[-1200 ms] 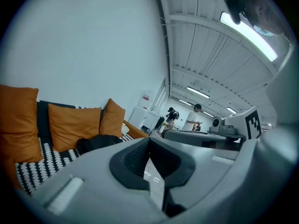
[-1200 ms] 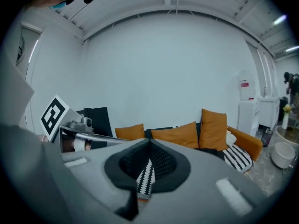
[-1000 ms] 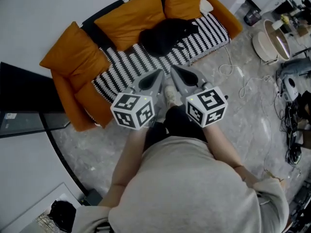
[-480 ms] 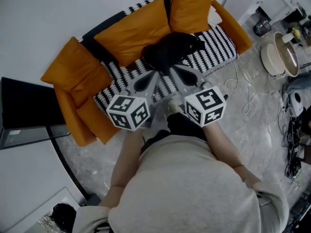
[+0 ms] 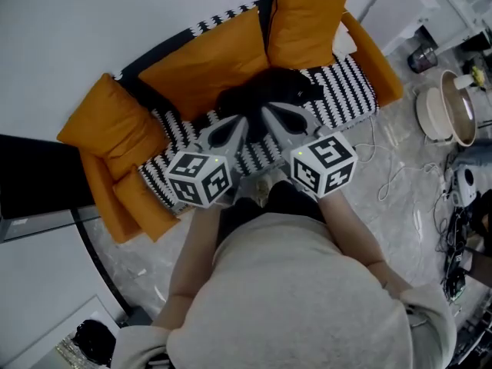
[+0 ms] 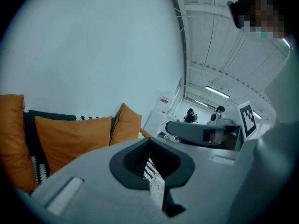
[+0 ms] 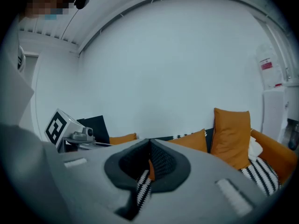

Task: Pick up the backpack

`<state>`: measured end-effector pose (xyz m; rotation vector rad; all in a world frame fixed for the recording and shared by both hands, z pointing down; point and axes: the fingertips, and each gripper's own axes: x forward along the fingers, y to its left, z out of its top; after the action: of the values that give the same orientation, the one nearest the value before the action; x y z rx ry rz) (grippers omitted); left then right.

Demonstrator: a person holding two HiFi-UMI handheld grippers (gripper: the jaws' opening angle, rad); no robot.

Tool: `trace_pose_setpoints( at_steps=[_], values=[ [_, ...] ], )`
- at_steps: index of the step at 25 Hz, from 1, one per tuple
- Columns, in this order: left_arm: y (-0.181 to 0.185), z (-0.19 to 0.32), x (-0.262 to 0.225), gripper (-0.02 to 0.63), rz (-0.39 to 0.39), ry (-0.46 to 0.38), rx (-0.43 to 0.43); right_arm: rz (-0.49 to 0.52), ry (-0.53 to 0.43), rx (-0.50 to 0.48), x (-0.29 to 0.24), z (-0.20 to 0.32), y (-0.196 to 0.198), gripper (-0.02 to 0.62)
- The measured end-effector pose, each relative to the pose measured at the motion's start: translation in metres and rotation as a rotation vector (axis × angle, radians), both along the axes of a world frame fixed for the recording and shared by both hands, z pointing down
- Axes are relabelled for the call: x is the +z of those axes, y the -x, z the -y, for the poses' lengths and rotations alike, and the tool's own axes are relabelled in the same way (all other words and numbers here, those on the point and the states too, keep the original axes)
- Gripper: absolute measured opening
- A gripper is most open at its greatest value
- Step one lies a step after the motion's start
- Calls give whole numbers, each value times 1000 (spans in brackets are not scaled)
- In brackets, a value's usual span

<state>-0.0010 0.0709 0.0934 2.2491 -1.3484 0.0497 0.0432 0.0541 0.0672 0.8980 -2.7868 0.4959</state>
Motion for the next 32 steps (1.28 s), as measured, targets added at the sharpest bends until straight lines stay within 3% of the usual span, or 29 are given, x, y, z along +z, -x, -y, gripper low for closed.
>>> trace_pose_setpoints(
  at_steps=[7,13,23,32],
  values=[
    [-9,40,6,6,4,28,-15,-11,56,-14,18,26,-4,2],
    [4,57,10,7,-24,51,-33,-7,91,1,27,44,0,2],
    [24,68,36,6,-9,131,24,-9,155,55,49,57,11,2],
    [37,72,83,6,-40,212,12,-65,210,42,94,54,29,2]
  ],
)
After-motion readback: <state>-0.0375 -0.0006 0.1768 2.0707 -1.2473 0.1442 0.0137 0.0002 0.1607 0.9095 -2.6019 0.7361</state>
